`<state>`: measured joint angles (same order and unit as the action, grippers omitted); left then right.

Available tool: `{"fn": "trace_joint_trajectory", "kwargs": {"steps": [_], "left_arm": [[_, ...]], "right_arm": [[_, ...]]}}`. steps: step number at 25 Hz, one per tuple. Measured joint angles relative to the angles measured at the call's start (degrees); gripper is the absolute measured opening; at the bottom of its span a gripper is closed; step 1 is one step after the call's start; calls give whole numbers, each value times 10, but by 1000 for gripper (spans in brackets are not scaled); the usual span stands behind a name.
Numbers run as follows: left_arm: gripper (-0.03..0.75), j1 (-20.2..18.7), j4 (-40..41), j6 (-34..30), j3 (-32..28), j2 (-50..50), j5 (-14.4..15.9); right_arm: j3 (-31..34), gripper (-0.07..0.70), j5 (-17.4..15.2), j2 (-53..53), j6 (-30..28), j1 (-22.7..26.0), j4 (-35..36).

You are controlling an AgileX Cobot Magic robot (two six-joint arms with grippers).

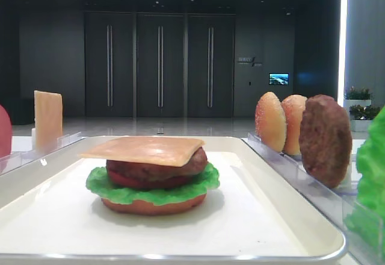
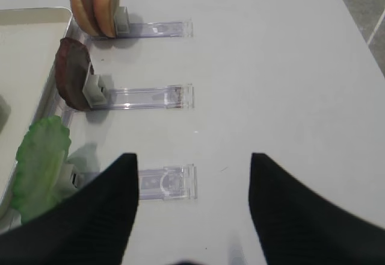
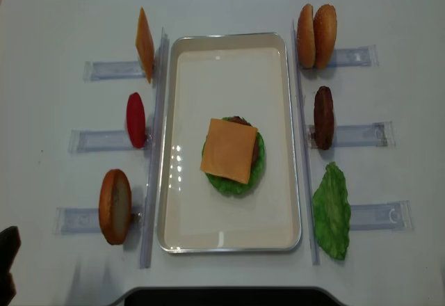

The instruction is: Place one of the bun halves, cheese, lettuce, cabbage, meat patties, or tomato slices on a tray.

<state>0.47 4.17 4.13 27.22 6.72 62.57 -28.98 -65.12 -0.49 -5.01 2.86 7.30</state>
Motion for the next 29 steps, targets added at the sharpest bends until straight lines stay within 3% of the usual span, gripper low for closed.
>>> {"fn": "trace_joint_trajectory", "kwargs": {"steps": [5,29], "left_arm": [[444,0,2,0,0,-75,10],[443,0,2,-13,0,-76,10]], "right_arm": [[0,391,0,0,0,0,0],[0,391,0,0,0,0,9]]}}
